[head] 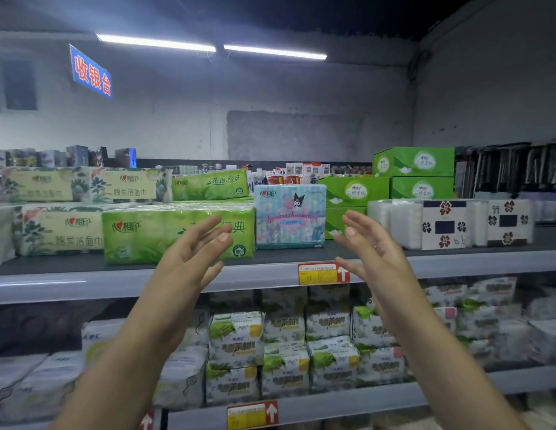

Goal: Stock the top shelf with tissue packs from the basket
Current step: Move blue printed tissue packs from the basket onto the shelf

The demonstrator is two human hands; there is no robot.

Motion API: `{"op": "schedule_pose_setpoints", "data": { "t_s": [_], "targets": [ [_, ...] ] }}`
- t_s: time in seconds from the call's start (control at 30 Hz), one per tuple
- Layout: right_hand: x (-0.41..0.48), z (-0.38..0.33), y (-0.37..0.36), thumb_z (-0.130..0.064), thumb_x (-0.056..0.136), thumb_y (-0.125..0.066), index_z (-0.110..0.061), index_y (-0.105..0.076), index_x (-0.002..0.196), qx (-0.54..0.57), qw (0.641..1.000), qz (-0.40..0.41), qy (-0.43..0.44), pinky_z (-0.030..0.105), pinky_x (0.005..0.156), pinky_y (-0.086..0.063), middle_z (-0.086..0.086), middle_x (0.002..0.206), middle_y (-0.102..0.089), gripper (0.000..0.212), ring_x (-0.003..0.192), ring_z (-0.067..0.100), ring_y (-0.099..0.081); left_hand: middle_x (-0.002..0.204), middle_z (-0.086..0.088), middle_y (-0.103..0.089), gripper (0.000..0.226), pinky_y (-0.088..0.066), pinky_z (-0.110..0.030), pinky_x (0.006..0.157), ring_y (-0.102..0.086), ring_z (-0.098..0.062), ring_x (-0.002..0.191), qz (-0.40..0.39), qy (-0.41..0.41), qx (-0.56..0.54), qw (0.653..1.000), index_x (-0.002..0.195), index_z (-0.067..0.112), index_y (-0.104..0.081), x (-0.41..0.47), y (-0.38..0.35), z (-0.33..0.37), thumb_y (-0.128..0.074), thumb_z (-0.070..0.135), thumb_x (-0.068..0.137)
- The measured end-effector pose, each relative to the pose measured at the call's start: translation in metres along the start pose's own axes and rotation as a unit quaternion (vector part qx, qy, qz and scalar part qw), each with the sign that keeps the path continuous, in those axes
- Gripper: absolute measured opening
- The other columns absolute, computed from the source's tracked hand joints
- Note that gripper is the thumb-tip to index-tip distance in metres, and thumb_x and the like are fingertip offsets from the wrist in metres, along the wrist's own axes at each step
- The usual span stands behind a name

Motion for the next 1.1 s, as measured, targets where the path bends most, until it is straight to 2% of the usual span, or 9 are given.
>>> {"op": "schedule_pose_setpoints", "data": {
  "t_s": [0.07, 0.23, 0.47, 0.6, 0.67, 0.77, 0.87, 1.0, 1.1],
  "targets": [
    [-0.001, 0.005, 0.005, -0.038, 0.088, -0.053, -0.037, -0.05, 0.127, -0.01, 1.0, 0.005, -0.005, 0.03, 0.095, -0.05, -0.019, 0.132, -0.051, 0.039, 0.119, 0.002, -0.053, 0.127, 0.014, -0.063, 0.057, -0.041, -0.037, 0.107, -0.058, -0.003, 0.119, 0.001, 0.014, 0.0, 1.0, 0.128, 0.034, -0.056, -0.001, 0.0, -0.01, -0.072, 0.042, 0.074],
    [0.0, 0.015, 0.015, -0.037, 0.091, -0.052, -0.035, -0.05, 0.13, -0.031, 0.999, 0.012, -0.016, 0.036, 0.1, -0.048, -0.019, 0.133, -0.051, 0.039, 0.119, 0.003, -0.053, 0.127, 0.015, -0.063, 0.061, -0.041, -0.038, 0.108, -0.057, -0.003, 0.119, 0.006, 0.03, 0.006, 1.0, 0.132, 0.033, -0.053, 0.001, 0.0, -0.027, -0.063, 0.042, 0.073],
    [-0.008, 0.041, 0.009, -0.038, 0.089, -0.054, -0.041, -0.051, 0.12, -0.02, 0.999, 0.0, -0.043, 0.035, 0.098, -0.049, -0.022, 0.125, -0.054, 0.031, 0.117, 0.003, -0.055, 0.124, 0.016, -0.064, 0.061, -0.041, -0.037, 0.108, -0.057, -0.004, 0.12, 0.013, 0.054, 0.003, 0.998, 0.132, 0.035, -0.053, -0.002, 0.001, -0.046, -0.063, 0.043, 0.072],
    [-0.013, 0.057, 0.003, -0.043, 0.079, -0.056, -0.039, -0.054, 0.117, 0.017, 0.997, 0.004, -0.071, 0.037, 0.098, -0.049, -0.018, 0.126, -0.056, 0.038, 0.115, 0.005, -0.056, 0.121, 0.021, -0.065, 0.061, -0.041, -0.036, 0.108, -0.058, -0.001, 0.117, 0.009, 0.067, 0.01, 0.998, 0.125, 0.039, -0.055, -0.01, 0.006, -0.059, -0.078, 0.051, 0.07],
    [-0.017, 0.063, 0.002, -0.044, 0.078, -0.055, -0.038, -0.053, 0.119, 0.017, 0.997, 0.008, -0.079, 0.036, 0.098, -0.049, -0.016, 0.129, -0.054, 0.042, 0.117, 0.005, -0.055, 0.12, 0.02, -0.066, 0.053, -0.041, -0.038, 0.108, -0.059, -0.001, 0.117, 0.015, 0.077, 0.004, 0.997, 0.121, 0.041, -0.056, -0.014, 0.009, -0.068, -0.078, 0.046, 0.073],
    [-0.025, 0.075, 0.004, -0.041, 0.083, -0.055, -0.034, -0.053, 0.126, 0.007, 0.995, 0.01, -0.096, 0.035, 0.097, -0.05, -0.015, 0.131, -0.054, 0.043, 0.118, 0.006, -0.055, 0.122, 0.017, -0.065, 0.043, -0.041, -0.039, 0.108, -0.059, -0.004, 0.118, 0.026, 0.089, -0.007, 0.996, 0.117, 0.041, -0.058, -0.021, 0.012, -0.08, -0.063, 0.04, 0.074],
    [-0.033, 0.084, 0.007, -0.034, 0.09, -0.054, -0.029, -0.051, 0.131, -0.002, 0.993, 0.019, -0.113, 0.033, 0.095, -0.05, -0.017, 0.13, -0.054, 0.042, 0.119, 0.007, -0.054, 0.124, 0.015, -0.064, 0.045, -0.041, -0.038, 0.107, -0.058, -0.005, 0.119, 0.025, 0.1, -0.008, 0.995, 0.117, 0.04, -0.058, -0.03, 0.013, -0.089, -0.061, 0.041, 0.072],
    [-0.045, 0.094, 0.005, -0.033, 0.092, -0.053, -0.033, -0.052, 0.126, -0.014, 0.992, 0.022, -0.124, 0.032, 0.098, -0.048, -0.019, 0.127, -0.054, 0.034, 0.119, 0.006, -0.054, 0.127, 0.013, -0.063, 0.049, -0.041, -0.038, 0.107, -0.058, -0.005, 0.118, 0.032, 0.119, -0.009, 0.992, 0.119, 0.038, -0.057, -0.041, 0.014, -0.101, -0.062, 0.042, 0.071],
    [-0.055, 0.104, 0.005, -0.032, 0.093, -0.053, -0.036, -0.052, 0.12, -0.027, 0.99, 0.029, -0.132, 0.033, 0.101, -0.045, -0.019, 0.125, -0.056, 0.027, 0.119, 0.006, -0.053, 0.127, 0.012, -0.063, 0.045, -0.042, -0.038, 0.106, -0.06, -0.005, 0.116, 0.042, 0.134, -0.024, 0.99, 0.124, 0.032, -0.055, -0.051, 0.018, -0.111, -0.059, 0.036, 0.079]
  ]
}}
Point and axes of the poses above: each hand's wrist, its own x-axis towards the middle knuckle, its own y-axis out of the back of the hand, z = x × y, the point moved 8 cm from there along x, towards the middle knuckle
